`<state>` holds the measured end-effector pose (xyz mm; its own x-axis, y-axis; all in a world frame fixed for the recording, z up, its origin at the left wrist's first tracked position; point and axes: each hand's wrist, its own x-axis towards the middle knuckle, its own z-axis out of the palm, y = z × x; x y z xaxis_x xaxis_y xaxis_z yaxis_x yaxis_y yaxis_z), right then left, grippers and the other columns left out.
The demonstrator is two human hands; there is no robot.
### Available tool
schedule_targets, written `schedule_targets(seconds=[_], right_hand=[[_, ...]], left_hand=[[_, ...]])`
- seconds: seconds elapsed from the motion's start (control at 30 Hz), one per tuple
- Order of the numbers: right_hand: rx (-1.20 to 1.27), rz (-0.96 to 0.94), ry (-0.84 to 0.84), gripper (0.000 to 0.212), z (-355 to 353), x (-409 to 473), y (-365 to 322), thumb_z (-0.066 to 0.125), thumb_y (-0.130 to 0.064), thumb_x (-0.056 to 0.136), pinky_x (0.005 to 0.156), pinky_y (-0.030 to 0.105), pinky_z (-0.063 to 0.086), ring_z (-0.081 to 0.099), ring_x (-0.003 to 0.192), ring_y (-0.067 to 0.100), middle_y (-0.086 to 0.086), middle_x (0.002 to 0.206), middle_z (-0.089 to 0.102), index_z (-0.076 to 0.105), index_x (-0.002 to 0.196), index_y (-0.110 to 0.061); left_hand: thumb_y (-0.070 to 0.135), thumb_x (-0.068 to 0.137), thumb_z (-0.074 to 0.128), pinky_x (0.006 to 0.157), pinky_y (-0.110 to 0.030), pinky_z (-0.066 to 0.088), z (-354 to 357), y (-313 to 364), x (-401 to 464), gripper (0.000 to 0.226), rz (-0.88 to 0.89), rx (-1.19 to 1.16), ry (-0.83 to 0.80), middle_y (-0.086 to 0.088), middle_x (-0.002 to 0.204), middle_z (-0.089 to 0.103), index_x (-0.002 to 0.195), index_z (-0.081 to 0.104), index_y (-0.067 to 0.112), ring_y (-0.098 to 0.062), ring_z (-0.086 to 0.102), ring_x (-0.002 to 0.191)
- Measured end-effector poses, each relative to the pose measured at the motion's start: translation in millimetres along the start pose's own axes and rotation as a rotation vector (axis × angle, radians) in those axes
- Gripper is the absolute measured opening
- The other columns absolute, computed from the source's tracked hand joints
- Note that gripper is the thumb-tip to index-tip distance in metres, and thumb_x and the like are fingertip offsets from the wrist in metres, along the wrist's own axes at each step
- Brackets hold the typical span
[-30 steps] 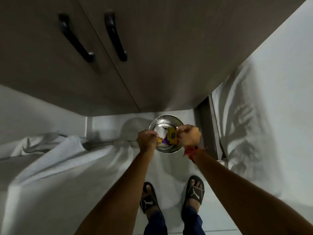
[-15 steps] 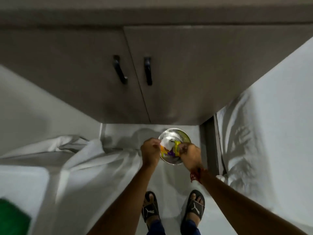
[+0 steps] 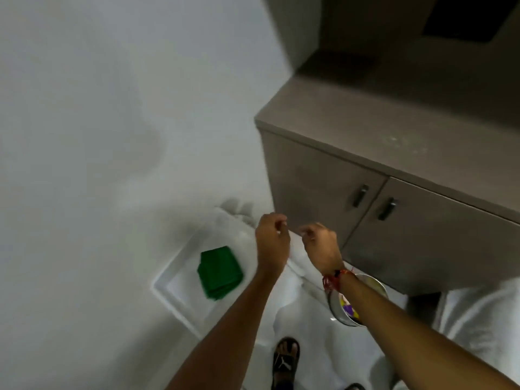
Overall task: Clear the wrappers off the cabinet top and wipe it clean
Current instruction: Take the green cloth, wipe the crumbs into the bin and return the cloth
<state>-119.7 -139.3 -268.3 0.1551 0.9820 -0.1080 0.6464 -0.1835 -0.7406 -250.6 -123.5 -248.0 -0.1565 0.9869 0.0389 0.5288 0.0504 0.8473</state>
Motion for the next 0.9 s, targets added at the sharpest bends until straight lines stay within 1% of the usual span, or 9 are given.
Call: schedule_targets(seconds=[0.1,0.17,0.23,0.3,0.4,0.6,0.7,0.8,0.9], right_hand=[[0.05,0.013,-0.198,0.022,38,-8,-43,0.06,-0.007,0.09,0.087,0.019,0.05,0.072,0.095,0.02,0.006,0.103,0.078,0.077,0.104,-0.01],[0.032,0.032,-0.347,0.02,69,-12,-63,0.064,-0.017,0.091,0.085,0.015,0.044,0.069,0.099,0.02,0.005,0.105,0.075,0.076,0.104,-0.008],[0.019,0.078,-0.434,0.018,100,-16,-76,0.066,-0.022,0.09,0.082,0.019,0.044,0.063,0.097,0.021,0.008,0.098,0.068,0.072,0.096,-0.006],[0.001,0.129,-0.46,0.019,126,-18,-84,0.064,-0.021,0.09,0.074,0.023,0.047,0.061,0.091,0.024,0.011,0.094,0.064,0.067,0.088,-0.003],[-0.007,0.184,-0.468,0.019,157,-19,-97,0.063,-0.022,0.087,0.05,0.016,0.04,0.061,0.073,0.02,0.008,0.083,0.062,0.058,0.074,-0.009],[0.18,0.374,-0.518,0.028,174,-9,-110,0.077,-0.022,0.078,0.047,0.016,0.049,0.068,0.076,0.018,0.011,0.097,0.074,0.072,0.099,-0.003],[0.379,0.407,-0.559,0.028,158,1,-122,0.078,-0.014,0.077,0.073,0.038,0.062,0.073,0.087,0.03,0.023,0.099,0.075,0.073,0.096,0.007],[0.573,0.43,-0.523,0.012,126,13,-130,0.078,-0.011,0.076,0.066,0.034,0.06,0.073,0.082,0.028,0.019,0.09,0.073,0.07,0.082,-0.005],[0.75,0.471,-0.498,0.014,75,25,-128,0.076,-0.009,0.078,0.054,0.025,0.056,0.072,0.073,0.021,0.012,0.087,0.071,0.063,0.082,-0.014]], left_hand=[[0.022,0.098,0.054,0.093,-0.034,0.052,-75,-49,-8,0.02,-0.268,0.081,0.084,-0.009,0.111,0.067,0.112,0.065,0.012,-0.024,0.063,0.103],[0.016,0.096,0.054,0.093,-0.04,0.052,-116,-90,-17,0.016,-0.363,0.274,0.146,-0.013,0.107,0.066,0.103,0.066,0.007,-0.03,0.062,0.103],[0.015,0.096,0.059,0.096,-0.043,0.052,-141,-119,-25,0.02,-0.498,0.292,0.152,-0.017,0.113,0.062,0.111,0.063,0.003,-0.033,0.06,0.107],[0.023,0.096,0.062,0.092,-0.039,0.055,-150,-137,-31,0.034,-0.606,0.251,0.104,-0.019,0.121,0.061,0.122,0.059,0.002,-0.032,0.061,0.107],[0.035,0.095,0.062,0.085,-0.043,0.061,-147,-152,-33,0.042,-0.642,0.201,0.026,-0.019,0.112,0.068,0.117,0.059,0.0,-0.031,0.068,0.098],[0.044,0.093,0.063,0.08,-0.041,0.06,-140,-158,-23,0.052,-0.763,0.032,0.071,-0.02,0.099,0.073,0.098,0.066,-0.007,-0.034,0.071,0.092],[0.043,0.097,0.057,0.063,-0.026,0.055,-141,-150,-21,0.049,-0.674,-0.052,0.08,-0.015,0.091,0.073,0.093,0.069,-0.004,-0.032,0.071,0.088],[0.038,0.096,0.062,0.096,-0.038,0.055,-138,-125,-18,0.057,-0.51,-0.002,0.114,-0.02,0.126,0.055,0.136,0.053,-0.001,-0.031,0.058,0.115],[0.022,0.097,0.056,0.111,-0.041,0.044,-131,-82,-8,0.052,0.01,0.242,0.104,-0.017,0.143,0.045,0.146,0.044,0.008,-0.028,0.045,0.131]])
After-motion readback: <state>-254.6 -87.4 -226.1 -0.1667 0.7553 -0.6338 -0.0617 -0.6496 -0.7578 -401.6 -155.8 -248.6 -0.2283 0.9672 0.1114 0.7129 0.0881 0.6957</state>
